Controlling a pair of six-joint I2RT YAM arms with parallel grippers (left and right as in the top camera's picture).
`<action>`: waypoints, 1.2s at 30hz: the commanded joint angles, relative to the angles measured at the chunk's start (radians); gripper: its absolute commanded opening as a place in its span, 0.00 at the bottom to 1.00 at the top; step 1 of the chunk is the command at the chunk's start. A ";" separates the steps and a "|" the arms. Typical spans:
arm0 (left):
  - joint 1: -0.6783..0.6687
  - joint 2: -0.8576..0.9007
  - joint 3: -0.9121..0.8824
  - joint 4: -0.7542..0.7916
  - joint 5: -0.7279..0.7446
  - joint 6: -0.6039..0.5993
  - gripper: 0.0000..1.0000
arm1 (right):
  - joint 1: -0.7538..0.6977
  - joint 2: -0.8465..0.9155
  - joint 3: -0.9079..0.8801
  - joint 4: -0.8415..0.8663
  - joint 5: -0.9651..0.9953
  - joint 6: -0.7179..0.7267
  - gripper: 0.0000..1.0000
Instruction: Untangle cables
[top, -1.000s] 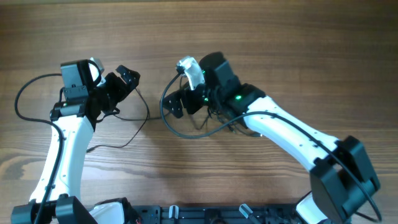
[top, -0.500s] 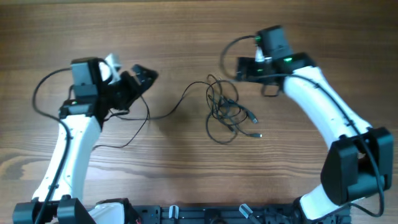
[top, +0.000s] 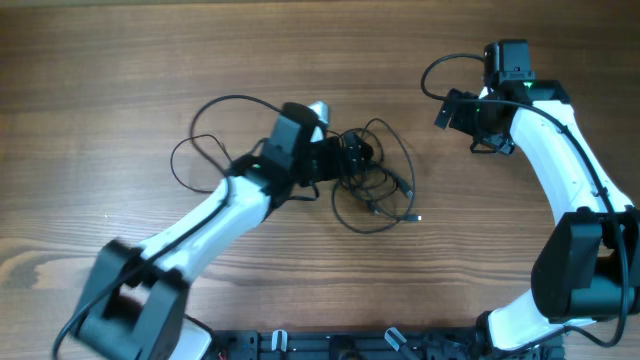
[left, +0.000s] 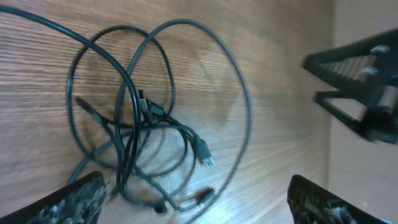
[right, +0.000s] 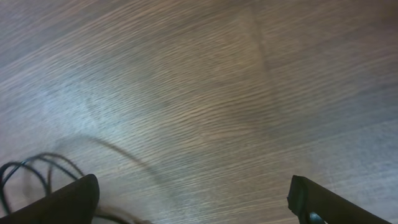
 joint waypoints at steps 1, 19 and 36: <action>-0.009 0.075 0.010 0.051 -0.066 -0.021 0.93 | 0.003 -0.006 0.002 0.003 -0.198 -0.196 0.99; -0.001 0.151 0.010 0.025 -0.134 -0.021 0.25 | 0.052 -0.006 -0.062 0.007 -0.473 -0.359 0.95; 0.149 0.106 0.010 -0.156 -0.135 -0.017 0.04 | 0.236 0.038 -0.187 0.330 -0.750 -0.418 0.67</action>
